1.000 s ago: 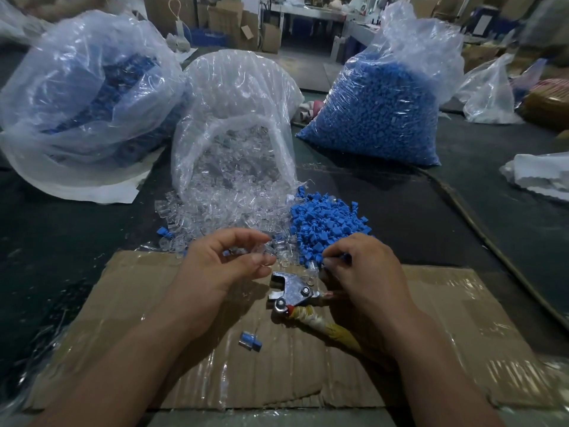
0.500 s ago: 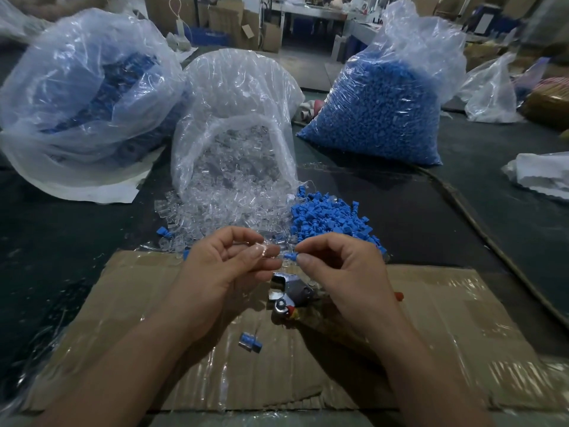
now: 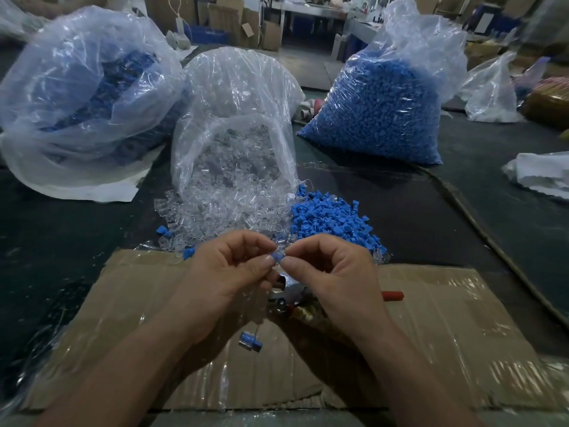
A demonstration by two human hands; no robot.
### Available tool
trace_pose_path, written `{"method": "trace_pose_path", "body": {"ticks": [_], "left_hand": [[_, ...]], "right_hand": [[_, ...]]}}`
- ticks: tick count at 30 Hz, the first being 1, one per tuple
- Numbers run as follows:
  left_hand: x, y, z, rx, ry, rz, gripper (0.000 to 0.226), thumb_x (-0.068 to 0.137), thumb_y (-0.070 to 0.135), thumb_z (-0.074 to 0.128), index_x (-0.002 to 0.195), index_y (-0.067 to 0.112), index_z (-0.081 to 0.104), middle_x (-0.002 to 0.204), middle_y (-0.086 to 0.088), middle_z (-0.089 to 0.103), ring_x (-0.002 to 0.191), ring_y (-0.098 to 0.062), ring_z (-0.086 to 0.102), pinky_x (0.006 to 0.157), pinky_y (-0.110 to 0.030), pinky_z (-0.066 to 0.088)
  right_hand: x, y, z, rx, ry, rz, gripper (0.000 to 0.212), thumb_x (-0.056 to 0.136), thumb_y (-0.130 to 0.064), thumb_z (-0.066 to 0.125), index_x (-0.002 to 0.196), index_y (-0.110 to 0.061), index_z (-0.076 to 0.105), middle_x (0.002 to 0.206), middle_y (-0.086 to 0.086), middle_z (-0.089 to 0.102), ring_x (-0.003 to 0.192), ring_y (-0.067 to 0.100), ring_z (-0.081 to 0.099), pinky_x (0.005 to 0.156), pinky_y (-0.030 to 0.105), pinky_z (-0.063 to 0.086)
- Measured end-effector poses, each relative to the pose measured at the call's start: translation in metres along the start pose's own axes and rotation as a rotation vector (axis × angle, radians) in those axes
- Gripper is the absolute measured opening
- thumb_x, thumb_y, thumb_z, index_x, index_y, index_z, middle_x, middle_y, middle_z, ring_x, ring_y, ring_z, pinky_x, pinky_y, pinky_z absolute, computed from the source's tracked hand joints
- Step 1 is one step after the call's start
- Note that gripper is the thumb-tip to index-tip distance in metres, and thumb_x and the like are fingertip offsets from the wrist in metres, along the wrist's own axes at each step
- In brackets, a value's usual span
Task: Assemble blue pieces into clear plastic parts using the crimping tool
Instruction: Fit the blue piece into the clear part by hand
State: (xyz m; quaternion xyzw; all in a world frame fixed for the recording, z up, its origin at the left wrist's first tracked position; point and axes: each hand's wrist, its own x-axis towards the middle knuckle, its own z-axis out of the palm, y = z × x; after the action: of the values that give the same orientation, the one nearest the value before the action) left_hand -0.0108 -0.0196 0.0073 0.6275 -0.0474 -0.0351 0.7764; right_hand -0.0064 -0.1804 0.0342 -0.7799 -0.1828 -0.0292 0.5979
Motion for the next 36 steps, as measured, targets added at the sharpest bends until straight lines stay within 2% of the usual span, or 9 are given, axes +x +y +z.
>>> {"method": "trace_pose_path", "body": {"ticks": [2, 5, 9, 14, 16, 20, 24, 27, 36], "left_hand": [[0.000, 0.003, 0.001, -0.039, -0.008, -0.007, 0.019, 0.067, 0.010, 0.063, 0.075, 0.023, 0.072, 0.071, -0.008, 0.070, 0.063, -0.013, 0.067, 0.055, -0.017, 0.051], [-0.001, 0.005, 0.003, -0.046, -0.030, -0.018, 0.018, 0.066, 0.009, 0.063, 0.073, 0.023, 0.072, 0.070, -0.010, 0.070, 0.062, -0.015, 0.067, 0.055, -0.018, 0.052], [-0.004, 0.006, 0.005, -0.056, -0.044, -0.059, 0.017, 0.067, 0.007, 0.063, 0.073, 0.020, 0.071, 0.072, -0.015, 0.070, 0.061, -0.020, 0.066, 0.053, -0.021, 0.053], [-0.004, 0.008, 0.004, 0.059, 0.004, -0.019, 0.015, 0.071, 0.003, 0.068, 0.073, 0.016, 0.074, 0.059, -0.008, 0.065, 0.052, -0.012, 0.060, 0.050, -0.019, 0.049], [-0.002, 0.010, 0.002, 0.015, -0.008, -0.067, 0.017, 0.065, -0.003, 0.067, 0.069, 0.013, 0.074, 0.055, -0.010, 0.063, 0.047, -0.015, 0.059, 0.046, -0.020, 0.048], [-0.001, 0.012, 0.001, -0.032, -0.037, -0.110, 0.013, 0.057, 0.011, 0.074, 0.070, 0.012, 0.074, 0.059, -0.012, 0.066, 0.047, -0.017, 0.062, 0.043, -0.021, 0.049], [0.000, 0.010, 0.000, -0.042, -0.036, -0.129, 0.020, 0.054, 0.016, 0.071, 0.073, 0.013, 0.074, 0.060, -0.013, 0.067, 0.048, -0.017, 0.063, 0.044, -0.020, 0.050], [0.000, 0.011, 0.001, -0.045, -0.025, -0.120, 0.016, 0.055, 0.015, 0.070, 0.071, 0.013, 0.074, 0.059, -0.015, 0.066, 0.049, -0.018, 0.064, 0.045, -0.020, 0.050], [-0.002, 0.010, 0.004, -0.062, -0.021, -0.111, 0.013, 0.056, 0.010, 0.069, 0.067, 0.016, 0.073, 0.060, -0.015, 0.067, 0.052, -0.020, 0.065, 0.046, -0.021, 0.051]], "right_hand": [[0.000, 0.000, 0.000, 0.002, -0.008, -0.038, 0.028, 0.073, -0.006, 0.074, 0.072, -0.032, 0.064, 0.069, -0.018, 0.066, 0.066, -0.005, 0.061, 0.060, 0.006, 0.044], [0.001, 0.003, 0.000, -0.024, -0.011, -0.087, 0.028, 0.072, -0.011, 0.075, 0.079, -0.037, 0.066, 0.081, -0.013, 0.067, 0.078, -0.002, 0.062, 0.067, 0.010, 0.047], [0.000, 0.005, 0.003, 0.183, -0.097, -0.037, 0.020, 0.068, -0.023, 0.069, 0.085, -0.034, 0.072, 0.086, -0.008, 0.072, 0.079, 0.009, 0.068, 0.071, 0.022, 0.055], [0.000, 0.010, 0.001, 0.181, -0.071, -0.070, 0.020, 0.068, -0.017, 0.071, 0.082, -0.031, 0.074, 0.080, -0.017, 0.071, 0.078, 0.002, 0.067, 0.069, 0.012, 0.050], [0.000, 0.012, 0.002, 0.130, -0.072, -0.092, 0.031, 0.071, -0.006, 0.072, 0.093, -0.029, 0.071, 0.078, -0.022, 0.070, 0.077, -0.001, 0.067, 0.069, 0.010, 0.049], [-0.001, 0.015, 0.001, 0.090, -0.088, -0.140, 0.041, 0.072, -0.004, 0.071, 0.102, -0.030, 0.063, 0.076, -0.022, 0.069, 0.075, -0.001, 0.067, 0.068, 0.011, 0.050], [0.000, 0.019, -0.002, 0.100, -0.096, -0.123, 0.026, 0.069, 0.001, 0.072, 0.087, -0.017, 0.074, 0.075, -0.020, 0.069, 0.074, -0.001, 0.066, 0.067, 0.010, 0.049], [0.001, 0.017, -0.004, 0.064, -0.129, -0.108, 0.035, 0.070, 0.000, 0.072, 0.095, -0.025, 0.071, 0.081, -0.020, 0.070, 0.078, 0.001, 0.067, 0.070, 0.015, 0.052], [0.000, 0.023, -0.002, 0.034, -0.071, -0.162, 0.041, 0.070, 0.000, 0.074, 0.083, -0.038, 0.070, 0.079, -0.020, 0.070, 0.075, 0.001, 0.067, 0.067, 0.013, 0.051]]}}
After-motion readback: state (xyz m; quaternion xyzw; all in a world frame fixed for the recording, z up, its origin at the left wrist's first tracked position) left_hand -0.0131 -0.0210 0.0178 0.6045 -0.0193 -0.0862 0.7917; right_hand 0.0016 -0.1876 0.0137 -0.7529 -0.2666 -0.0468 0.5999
